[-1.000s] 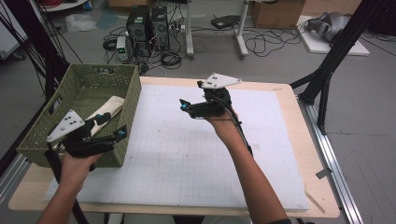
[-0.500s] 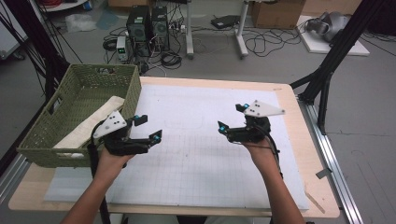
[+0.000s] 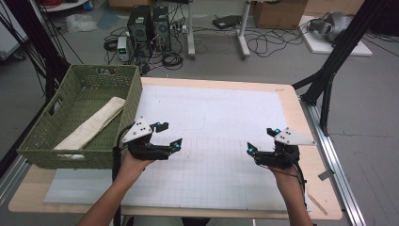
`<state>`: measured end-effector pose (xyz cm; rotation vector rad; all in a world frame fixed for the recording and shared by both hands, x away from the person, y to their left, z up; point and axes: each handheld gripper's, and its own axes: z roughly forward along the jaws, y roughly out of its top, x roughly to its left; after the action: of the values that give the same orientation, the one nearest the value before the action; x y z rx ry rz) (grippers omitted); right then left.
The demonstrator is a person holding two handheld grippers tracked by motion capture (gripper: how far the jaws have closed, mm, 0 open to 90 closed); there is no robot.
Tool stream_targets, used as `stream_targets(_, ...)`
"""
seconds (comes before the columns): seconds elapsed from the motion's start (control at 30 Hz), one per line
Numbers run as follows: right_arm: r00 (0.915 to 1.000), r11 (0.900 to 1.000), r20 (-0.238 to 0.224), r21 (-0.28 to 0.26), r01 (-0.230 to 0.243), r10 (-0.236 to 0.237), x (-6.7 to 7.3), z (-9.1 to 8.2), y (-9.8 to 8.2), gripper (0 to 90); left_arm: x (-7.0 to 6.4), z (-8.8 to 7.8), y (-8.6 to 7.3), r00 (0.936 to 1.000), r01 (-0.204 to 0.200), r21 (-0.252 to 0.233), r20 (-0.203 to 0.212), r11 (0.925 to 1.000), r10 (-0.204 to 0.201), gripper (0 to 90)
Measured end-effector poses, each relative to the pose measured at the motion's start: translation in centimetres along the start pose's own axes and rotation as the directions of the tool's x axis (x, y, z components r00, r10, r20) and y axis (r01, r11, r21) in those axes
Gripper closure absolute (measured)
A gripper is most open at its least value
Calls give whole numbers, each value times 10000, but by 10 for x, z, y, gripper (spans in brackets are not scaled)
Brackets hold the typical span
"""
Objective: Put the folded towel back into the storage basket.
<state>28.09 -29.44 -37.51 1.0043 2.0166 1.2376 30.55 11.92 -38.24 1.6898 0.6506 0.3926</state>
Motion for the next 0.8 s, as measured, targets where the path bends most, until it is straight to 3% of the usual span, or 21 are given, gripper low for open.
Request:
stream_targets(0.13,9996,9996,86,121,-258,257,-3,-5,-15,117,0,5,-9,9999,-129,61,47,9999,129,211)
stream_targets(0.2,9993,9993,144,138,-347,345,-4,-6,-22,117,-1,8,-11,9999,-107,418,3,9991,107,210)
stream_targets(0.27,9988,9987,183,237,-460,456,-5,-7,-27,117,-3,7,-14,10000,32,126,-25,9999,-32,210)
stream_targets(0.43,9986,9987,228,186,-484,480,-2,-9,-29,117,-6,8,-22,9999,-95,343,-32,9994,96,210)
stream_targets(0.8,9991,9987,253,382,-345,336,0,-5,-31,117,-6,4,-33,9999,5,250,-161,9997,-1,217)
